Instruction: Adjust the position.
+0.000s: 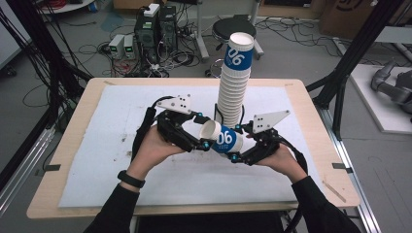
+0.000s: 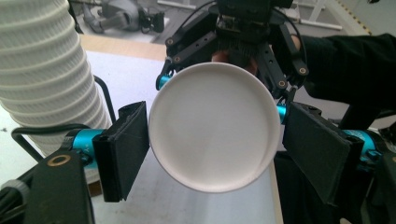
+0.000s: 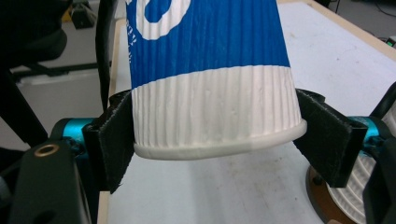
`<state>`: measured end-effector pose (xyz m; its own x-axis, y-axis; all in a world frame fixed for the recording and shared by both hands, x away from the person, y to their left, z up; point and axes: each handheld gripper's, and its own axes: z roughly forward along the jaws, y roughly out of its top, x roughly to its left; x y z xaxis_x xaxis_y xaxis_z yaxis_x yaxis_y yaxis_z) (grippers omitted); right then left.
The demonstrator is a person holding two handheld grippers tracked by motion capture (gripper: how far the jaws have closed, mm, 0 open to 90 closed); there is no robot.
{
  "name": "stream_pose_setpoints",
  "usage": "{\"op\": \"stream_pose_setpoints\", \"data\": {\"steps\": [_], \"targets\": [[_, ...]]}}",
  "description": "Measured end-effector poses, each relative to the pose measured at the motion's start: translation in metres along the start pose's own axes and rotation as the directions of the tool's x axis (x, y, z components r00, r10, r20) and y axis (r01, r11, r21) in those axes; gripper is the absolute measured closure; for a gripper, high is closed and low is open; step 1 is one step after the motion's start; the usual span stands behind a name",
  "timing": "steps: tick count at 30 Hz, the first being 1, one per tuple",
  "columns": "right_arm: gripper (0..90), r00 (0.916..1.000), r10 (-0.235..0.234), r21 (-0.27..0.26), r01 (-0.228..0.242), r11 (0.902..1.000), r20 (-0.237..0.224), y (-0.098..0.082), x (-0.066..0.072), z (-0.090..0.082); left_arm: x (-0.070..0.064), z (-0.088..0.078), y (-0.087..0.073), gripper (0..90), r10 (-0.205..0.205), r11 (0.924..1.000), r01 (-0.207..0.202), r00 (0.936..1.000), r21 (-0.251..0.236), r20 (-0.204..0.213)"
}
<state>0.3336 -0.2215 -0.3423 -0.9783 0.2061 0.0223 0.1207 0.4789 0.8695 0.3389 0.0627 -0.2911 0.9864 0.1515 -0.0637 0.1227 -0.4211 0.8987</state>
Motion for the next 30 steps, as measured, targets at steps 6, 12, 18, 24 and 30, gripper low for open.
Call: {"op": "stream_pose_setpoints", "data": {"steps": [6,12,18,24,30], "targets": [[19.3,0.9997,-0.023,0.011,0.023,0.9997,0.001,0.001,0.001,0.000,0.000,0.002,-0.001,29.3,0.008,0.9999,-0.008,0.9998,0.008,0.017],[15.3,0.9999,0.010,-0.044,-0.011,0.9990,-0.013,0.002,0.001,-0.003,0.004,-0.002,-0.004,29.6,-0.010,0.9982,0.013,0.9989,-0.058,0.047],[14.2,0.9972,0.064,-0.141,-0.069,0.9876,-0.039,0.001,-0.003,-0.013,0.009,-0.010,-0.008,29.9,-0.031,0.9865,0.040,0.9980,-0.159,0.056],[13.7,0.9921,0.112,-0.226,-0.122,0.9664,-0.058,0.001,-0.005,-0.017,0.013,-0.016,-0.013,30.0,-0.056,0.9664,0.070,0.9964,-0.247,0.063],[13.5,0.9890,0.139,-0.268,-0.148,0.9521,-0.053,0.002,-0.004,-0.013,0.013,-0.015,-0.016,30.1,-0.068,0.9470,0.089,0.9946,-0.309,0.078]]}}
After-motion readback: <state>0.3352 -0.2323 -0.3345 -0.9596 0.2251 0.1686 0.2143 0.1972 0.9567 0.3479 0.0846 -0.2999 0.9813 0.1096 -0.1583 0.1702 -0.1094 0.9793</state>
